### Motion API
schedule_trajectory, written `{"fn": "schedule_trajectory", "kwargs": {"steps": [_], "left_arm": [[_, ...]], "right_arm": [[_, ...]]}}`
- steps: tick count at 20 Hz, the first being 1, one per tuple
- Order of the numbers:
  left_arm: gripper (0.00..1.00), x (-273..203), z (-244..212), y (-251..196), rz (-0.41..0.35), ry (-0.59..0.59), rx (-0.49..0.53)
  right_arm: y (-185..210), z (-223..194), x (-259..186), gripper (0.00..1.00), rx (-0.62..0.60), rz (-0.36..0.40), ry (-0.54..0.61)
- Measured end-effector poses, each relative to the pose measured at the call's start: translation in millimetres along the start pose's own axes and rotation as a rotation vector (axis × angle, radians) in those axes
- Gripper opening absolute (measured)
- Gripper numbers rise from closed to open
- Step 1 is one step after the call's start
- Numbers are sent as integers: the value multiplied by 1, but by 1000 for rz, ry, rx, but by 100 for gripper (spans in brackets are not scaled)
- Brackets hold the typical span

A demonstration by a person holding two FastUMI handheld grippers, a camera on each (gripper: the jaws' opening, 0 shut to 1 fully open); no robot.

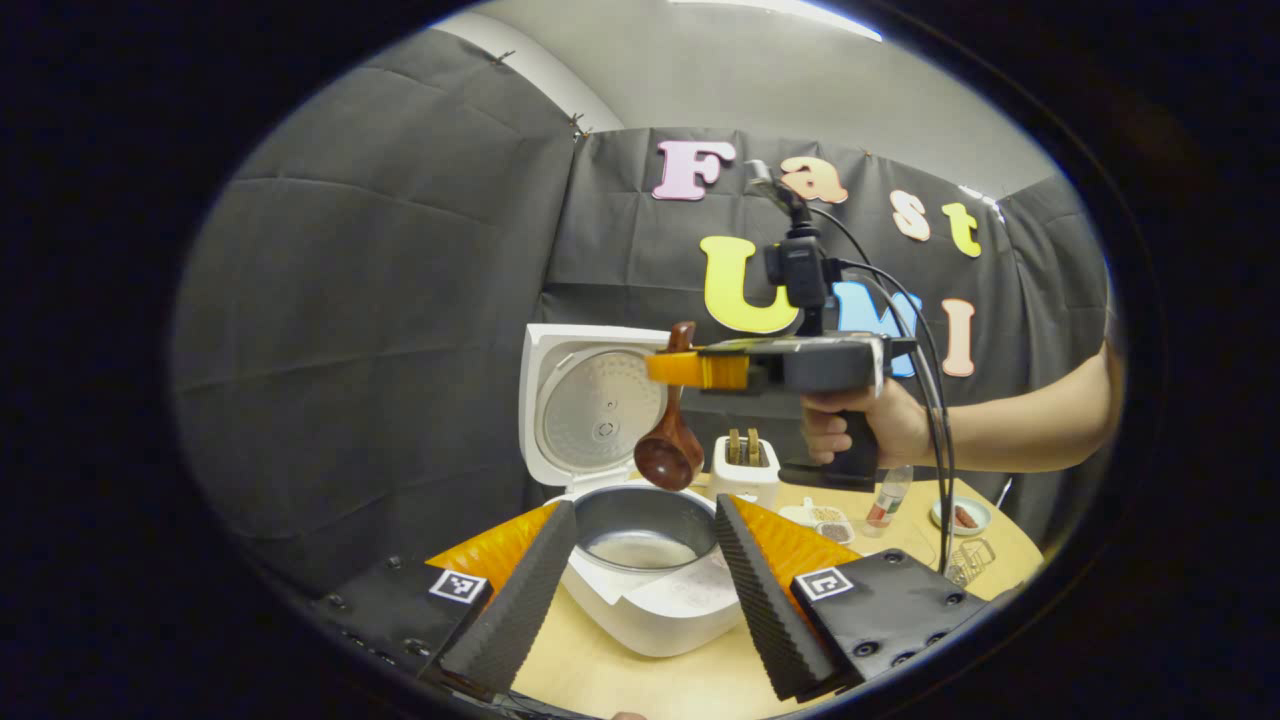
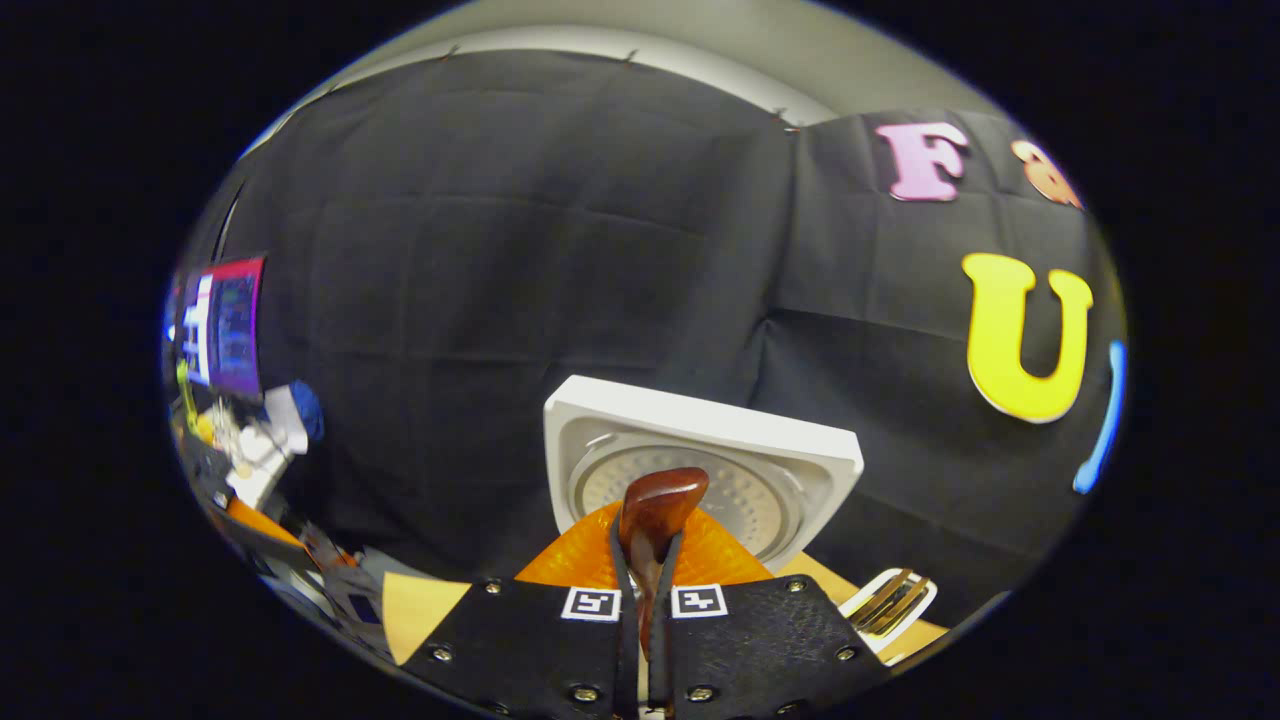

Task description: Close the left gripper, press the button to open the rice cooker; take a wooden spoon from the chopstick holder with the right hand, scoop a spoonful of rice and pour it into the rice cooker, then put the wooden spoon back into the chopstick holder.

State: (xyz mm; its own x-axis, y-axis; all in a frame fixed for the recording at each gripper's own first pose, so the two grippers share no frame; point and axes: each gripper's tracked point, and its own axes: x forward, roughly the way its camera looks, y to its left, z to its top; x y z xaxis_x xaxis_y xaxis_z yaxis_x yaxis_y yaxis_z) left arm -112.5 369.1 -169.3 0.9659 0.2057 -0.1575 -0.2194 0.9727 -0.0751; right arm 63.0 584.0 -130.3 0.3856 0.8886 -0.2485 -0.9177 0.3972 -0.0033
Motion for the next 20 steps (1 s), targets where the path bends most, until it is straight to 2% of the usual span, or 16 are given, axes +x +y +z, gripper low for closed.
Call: {"fn": "schedule_trajectory", "kwargs": {"steps": [3, 5, 9, 12, 20], "left_arm": [[96, -1, 5, -5, -33, -11, -25], [96, -2, 11, -16, -63, -15, -44], [96, 20, 22, -49, -116, -30, -38], [96, 31, 32, -72, -157, -41, -27], [96, 39, 45, -153, -268, -54, 24]], "right_arm": [[-27, 10, -21, 5, 275, -81, -21], [-64, 13, -41, 4, 464, -131, -55], [-114, 7, -100, 4, 689, -215, -144], [-145, 0, -163, 4, 769, -295, -217], [-197, -33, -301, 4, 830, -475, -300]]}}
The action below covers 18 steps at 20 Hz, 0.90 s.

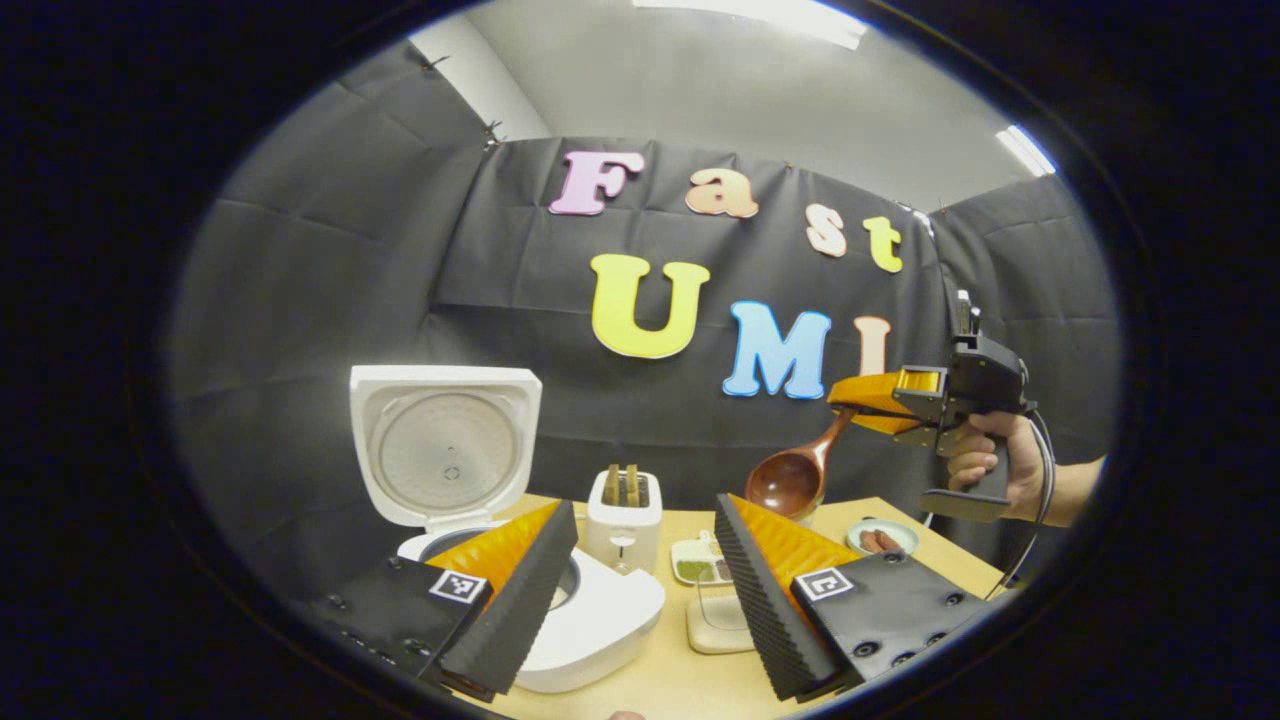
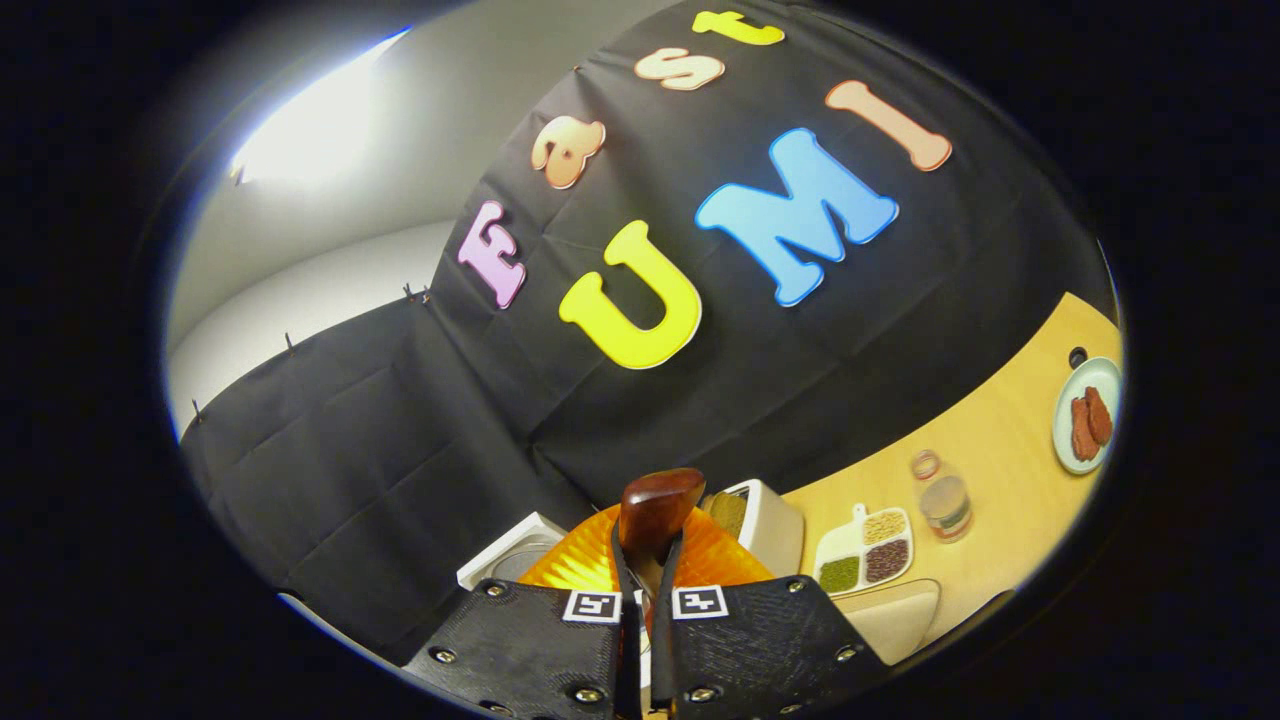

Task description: Close the left gripper, press the button to open the rice cooker; take a wooden spoon from the chopstick holder with the right hand, scoop a spoonful of rice and pour it into the rice cooker, then put the wooden spoon back into the chopstick holder.

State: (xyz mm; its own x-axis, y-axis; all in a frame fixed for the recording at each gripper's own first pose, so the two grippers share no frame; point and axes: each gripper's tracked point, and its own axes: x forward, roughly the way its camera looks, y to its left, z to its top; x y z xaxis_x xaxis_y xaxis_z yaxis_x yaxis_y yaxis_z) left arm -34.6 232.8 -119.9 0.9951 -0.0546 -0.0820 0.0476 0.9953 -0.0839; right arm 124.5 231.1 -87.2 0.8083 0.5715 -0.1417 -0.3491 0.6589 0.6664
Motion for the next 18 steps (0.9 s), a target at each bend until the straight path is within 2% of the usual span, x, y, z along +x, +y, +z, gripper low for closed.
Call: {"fn": "schedule_trajectory", "kwargs": {"steps": [5, 13, 18], "left_arm": [[96, 13, 1, -42, -25, -2, 10], [96, 29, 12, -89, 8, -23, 39], [96, 29, 15, -115, 25, -11, 69]], "right_arm": [[-55, 23, -46, 4, -1, -89, -34], [-144, 48, -112, 4, -49, -239, -52], [-179, 46, -143, 5, -88, -306, -25]]}}
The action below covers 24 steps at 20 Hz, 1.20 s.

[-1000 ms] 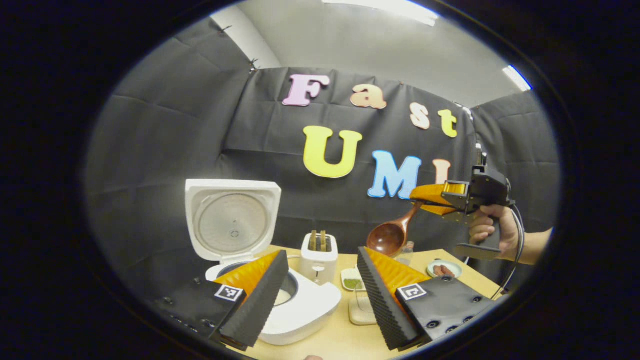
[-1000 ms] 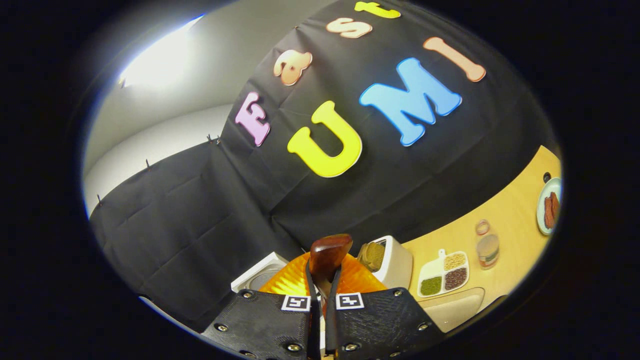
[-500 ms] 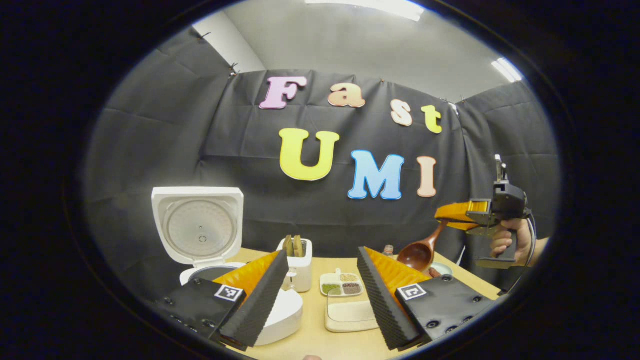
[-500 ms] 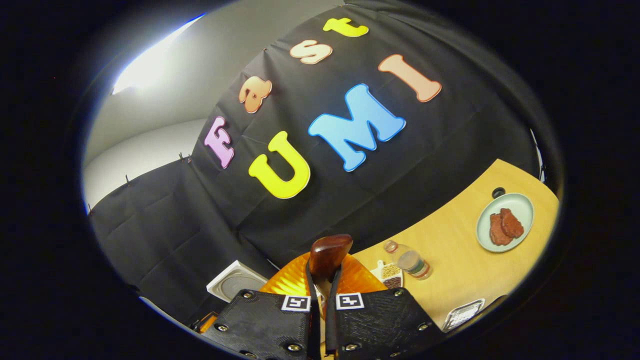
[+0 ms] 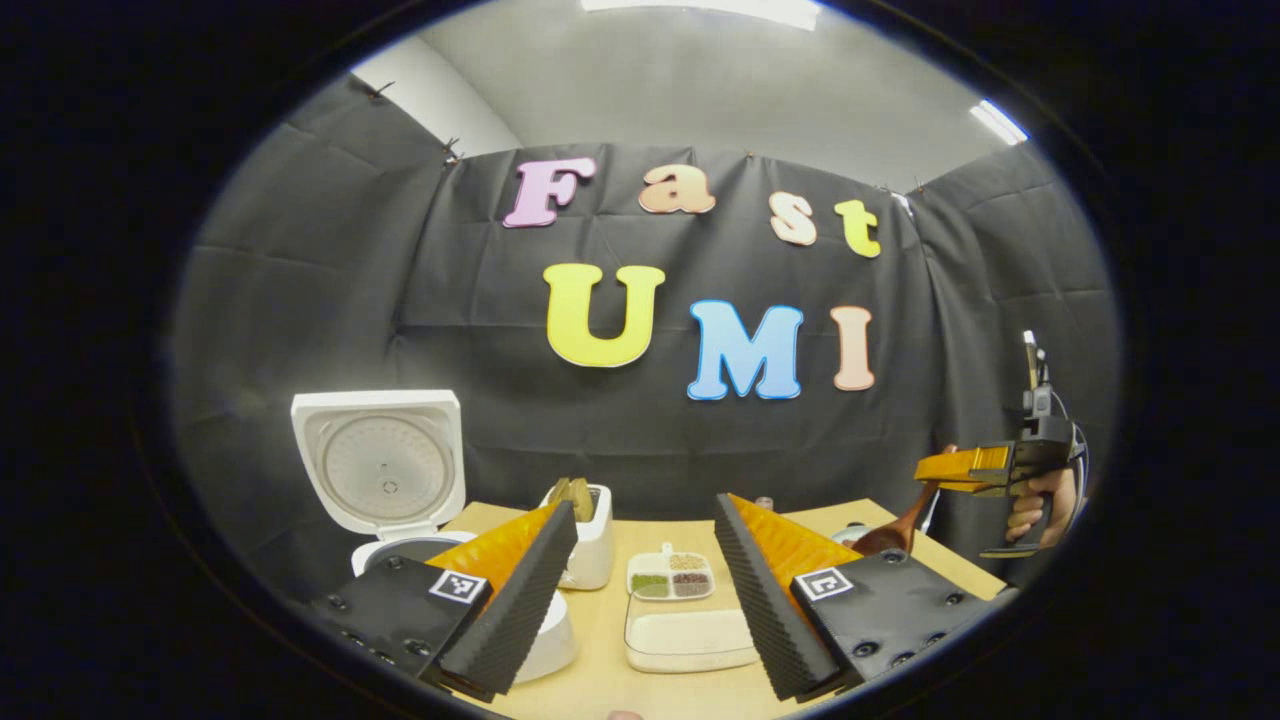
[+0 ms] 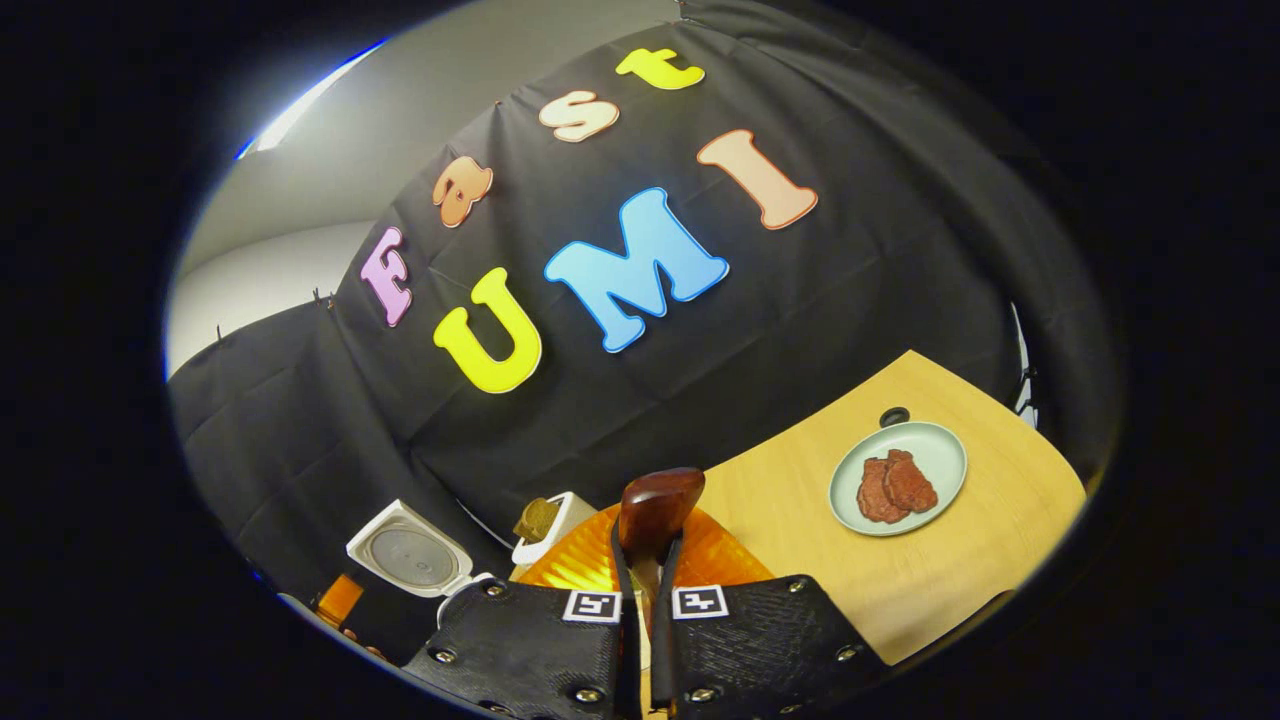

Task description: Close the left gripper, press the button to open the rice cooker; take a wooden spoon from the chopstick holder with the right hand, scoop a spoonful of rice and pour it into the rice cooker, then put the wooden spoon back into the chopstick holder.

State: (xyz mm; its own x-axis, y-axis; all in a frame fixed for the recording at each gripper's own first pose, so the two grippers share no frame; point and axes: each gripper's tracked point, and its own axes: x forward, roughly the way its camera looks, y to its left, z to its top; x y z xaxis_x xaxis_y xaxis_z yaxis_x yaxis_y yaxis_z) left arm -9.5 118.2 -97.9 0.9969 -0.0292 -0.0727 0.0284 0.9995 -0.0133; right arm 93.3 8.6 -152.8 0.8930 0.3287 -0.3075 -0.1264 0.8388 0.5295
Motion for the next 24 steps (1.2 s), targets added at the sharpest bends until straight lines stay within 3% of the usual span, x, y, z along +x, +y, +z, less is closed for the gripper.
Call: {"fn": "schedule_trajectory", "kwargs": {"steps": [4, 10, 21, 22, 24], "left_arm": [[96, 2, -5, -12, 8, 18, -21], [96, -4, -3, -12, 41, 33, 20], [97, -12, -3, -15, 96, 54, 52], [97, -12, -2, -16, 98, 52, 52], [97, -10, -3, -19, 99, 49, 46]], "right_arm": [[-33, -20, -6, 4, -64, -98, 18], [-61, -76, -1, 4, -147, -163, 109], [-79, -138, 21, 5, -239, -159, 199], [-82, -135, 19, 7, -267, -161, 200], [-85, -125, 10, 36, -318, -166, 186]]}}
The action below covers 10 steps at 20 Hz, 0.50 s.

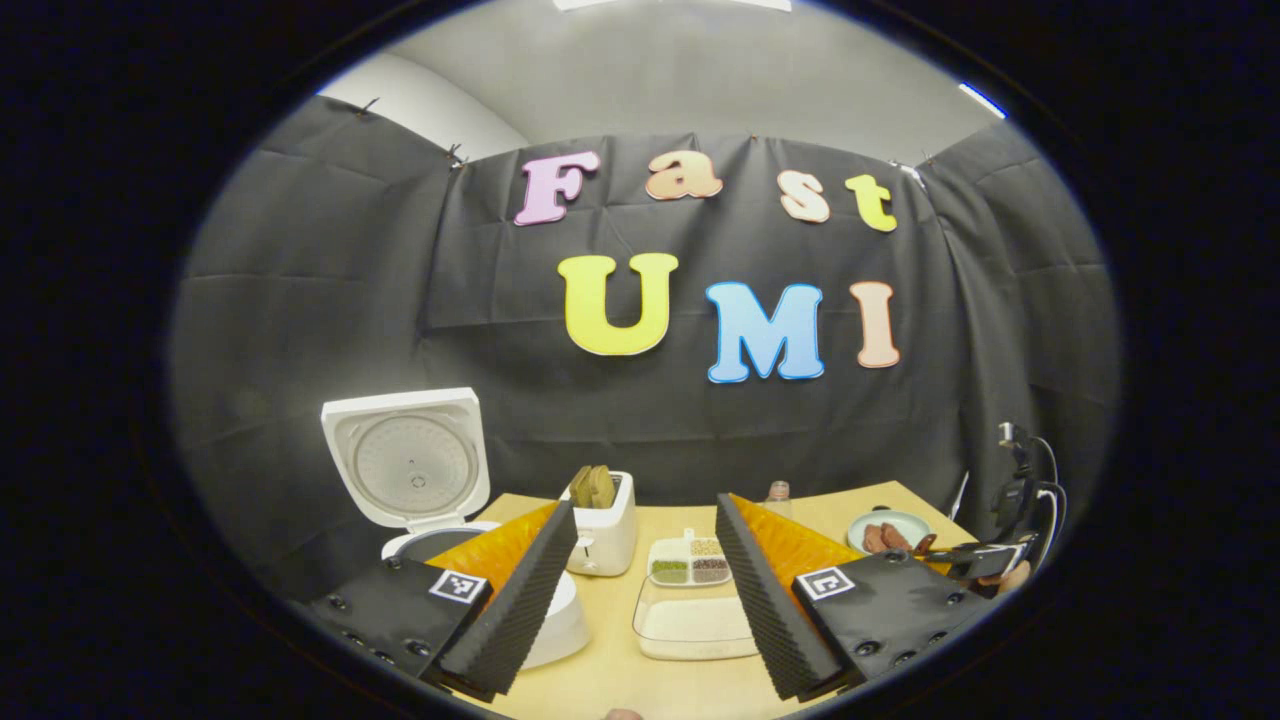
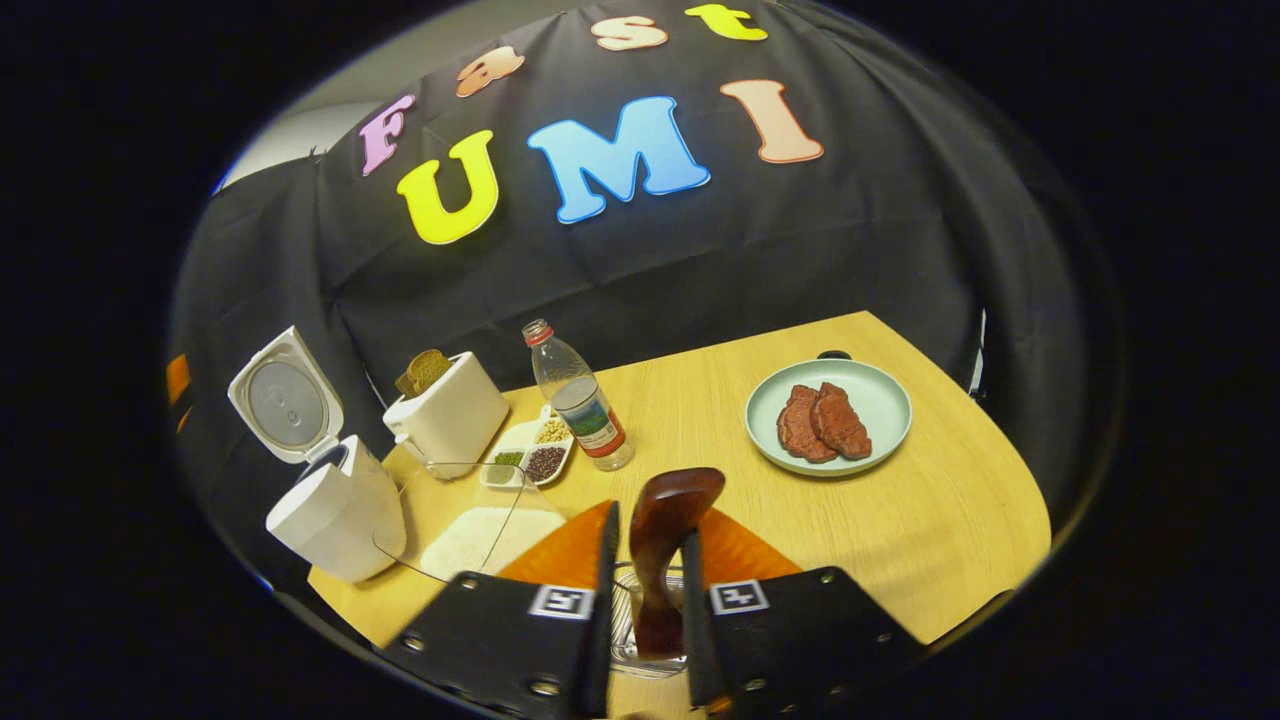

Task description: Close the left gripper, press the button to open the rice cooker; take a wooden spoon from the chopstick holder with the right hand, scoop a spoonful of rice and pour it into the rice cooker, then put the wooden spoon back into the chopstick holder.

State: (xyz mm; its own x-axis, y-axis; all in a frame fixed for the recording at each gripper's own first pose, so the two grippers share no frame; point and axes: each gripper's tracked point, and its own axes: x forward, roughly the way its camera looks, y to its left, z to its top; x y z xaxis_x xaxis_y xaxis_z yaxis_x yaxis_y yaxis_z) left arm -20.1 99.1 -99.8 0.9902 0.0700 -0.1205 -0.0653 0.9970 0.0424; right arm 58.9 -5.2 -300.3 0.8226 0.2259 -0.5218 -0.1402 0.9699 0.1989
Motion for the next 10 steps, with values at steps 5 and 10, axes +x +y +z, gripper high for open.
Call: {"fn": "schedule_trajectory", "kwargs": {"steps": [5, 10], "left_arm": [[97, 9, 6, -13, -13, -11, -38], [97, 17, 6, -14, -1, 6, -67]], "right_arm": [[-25, 51, -43, 98, -114, -109, -158], [-7, 119, -94, 98, -157, -84, -296]]}}
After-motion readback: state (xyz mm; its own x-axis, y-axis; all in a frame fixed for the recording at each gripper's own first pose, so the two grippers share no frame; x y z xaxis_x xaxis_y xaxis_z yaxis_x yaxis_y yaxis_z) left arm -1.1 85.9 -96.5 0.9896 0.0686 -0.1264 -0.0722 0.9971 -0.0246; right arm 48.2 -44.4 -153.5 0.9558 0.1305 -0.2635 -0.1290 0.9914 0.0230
